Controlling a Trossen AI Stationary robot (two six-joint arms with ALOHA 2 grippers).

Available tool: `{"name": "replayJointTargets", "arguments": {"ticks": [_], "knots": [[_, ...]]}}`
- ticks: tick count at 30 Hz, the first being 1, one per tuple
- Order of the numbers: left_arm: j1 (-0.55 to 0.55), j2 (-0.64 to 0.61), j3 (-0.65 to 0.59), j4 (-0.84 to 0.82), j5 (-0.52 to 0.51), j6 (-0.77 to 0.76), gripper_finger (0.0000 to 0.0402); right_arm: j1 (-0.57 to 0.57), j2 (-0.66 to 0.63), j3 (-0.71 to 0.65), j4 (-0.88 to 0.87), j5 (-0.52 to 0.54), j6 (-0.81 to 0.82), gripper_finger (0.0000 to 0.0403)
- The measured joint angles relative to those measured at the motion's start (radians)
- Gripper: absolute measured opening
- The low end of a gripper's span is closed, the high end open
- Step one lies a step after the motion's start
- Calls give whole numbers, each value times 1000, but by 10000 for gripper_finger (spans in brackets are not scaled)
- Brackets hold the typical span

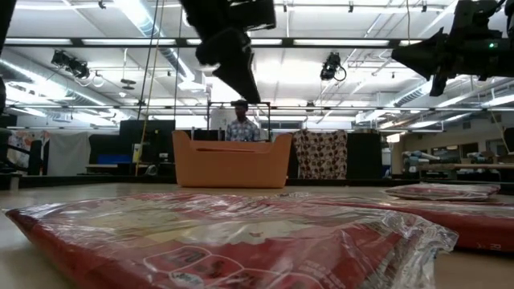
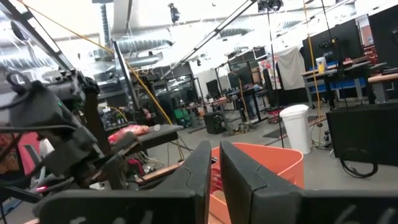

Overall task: Sort popcorn bags into baskets
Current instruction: Put the red popcorn bag into the orange bin

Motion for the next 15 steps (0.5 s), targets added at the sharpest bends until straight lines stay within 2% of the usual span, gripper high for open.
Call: {"name": "replayJointTargets", "arguments": {"ticks": [6,13,15], "knots": [[11,-132,-200,240,2,0,130,0,0,0,7,0,0,39],[5,-270,-339,386,1,-19,130,0,0,0,27,-4,0,39],[-2,-307,-383,429,3,-27,130,0,0,0,78,-4,-4,39]]}}
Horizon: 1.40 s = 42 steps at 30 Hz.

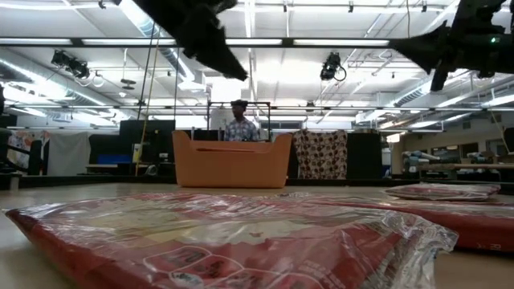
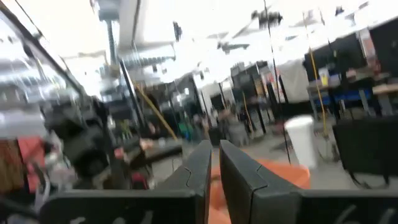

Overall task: Sort popcorn bags into baskets
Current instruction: Put the red popcorn bag into the orange bin

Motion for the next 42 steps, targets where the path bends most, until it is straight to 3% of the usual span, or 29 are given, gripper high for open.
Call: {"name": "replayJointTargets", "arguments": {"ticks": [9,11,13,16,20,26,34,42], "knots": [[-28,-157,-191,138,-1,-24,130,0,2,0,174,-42,101,39],[-29,-189,-214,161,-2,-36,130,1,17,17,168,-101,51,39],[-36,-231,-253,170,-2,-54,130,1,38,49,118,-94,18,39],[-47,-279,-323,239,-2,-52,130,1,111,113,-1,-23,7,39],[-55,-341,-411,342,-1,-52,130,1,262,200,-108,-7,18,39],[-48,-363,-452,360,-1,-47,130,1,510,353,-316,47,25,39],[-41,-363,-452,380,-3,-82,130,41,838,620,-812,30,84,39],[-41,-363,-451,387,-3,-65,130,199,1169,828,-1276,30,105,59]]}}
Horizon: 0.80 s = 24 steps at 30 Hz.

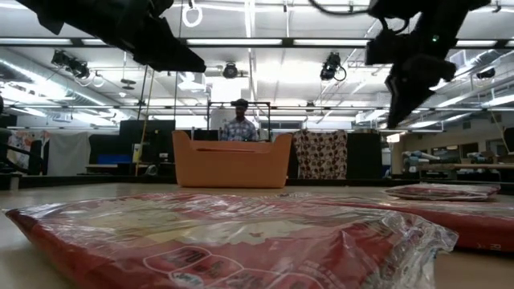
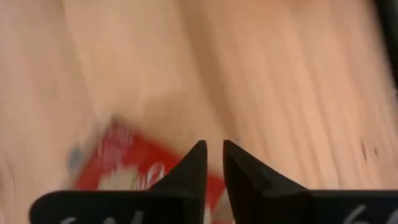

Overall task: Sort popcorn bags into baskets
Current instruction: Put the red popcorn bag into the orange bin

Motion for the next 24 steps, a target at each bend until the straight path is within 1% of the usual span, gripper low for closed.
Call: {"name": "replayJointTargets", "arguments": {"ticks": [3,5,9,12,14,18,24], "knots": [[0,0,0,0,-6,20,130,70,121,71,-144,0,19,82],[0,0,0,3,-38,22,130,120,193,105,-214,-12,31,99],[0,0,0,6,-174,48,130,223,302,129,-307,-53,45,130],[0,0,0,18,-269,100,130,285,358,129,-329,-66,108,154],[0,0,0,43,-304,133,130,323,385,129,-346,-65,161,169],[0,1,1,133,-313,204,130,394,422,119,-374,-44,266,190],[0,1,1,235,-313,259,130,503,434,40,-327,1,401,193]]}}
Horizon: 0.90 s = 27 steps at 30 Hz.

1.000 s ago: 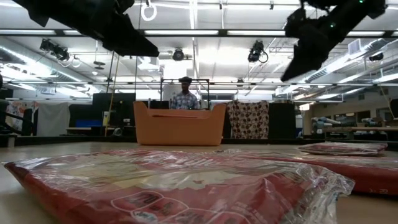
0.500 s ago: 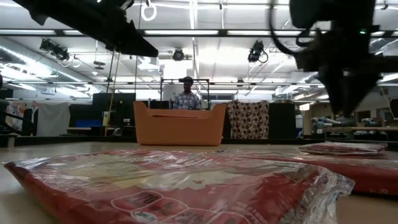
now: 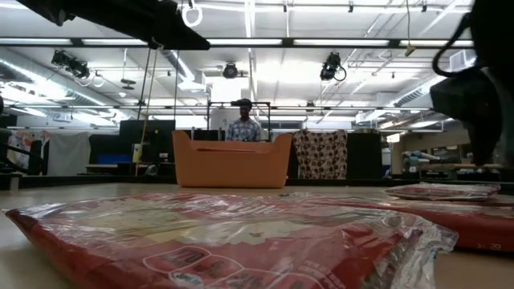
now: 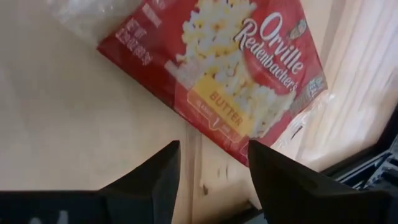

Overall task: Sort popcorn bags into baskets
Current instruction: Put the red popcorn bag into the orange bin

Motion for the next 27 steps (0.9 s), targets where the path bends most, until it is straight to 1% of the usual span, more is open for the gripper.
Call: {"name": "replayJointTargets", "arguments": {"ticks": [3,9,13,16,19,22,27], "knots": [[0,0,0,16,2,23,130,31,0,-31,26,32,37,193],[0,0,0,14,2,29,130,61,0,-102,68,37,51,192],[0,0,0,13,2,29,130,61,-1,-160,130,95,49,192],[0,0,0,11,2,24,130,62,-5,-197,184,139,7,192],[0,0,0,2,3,17,130,62,-5,-203,195,175,-13,190],[0,0,0,-17,3,-15,130,60,-2,-201,203,201,-23,177],[-3,0,0,-53,3,-88,130,59,-1,-205,242,216,-46,132]]}}
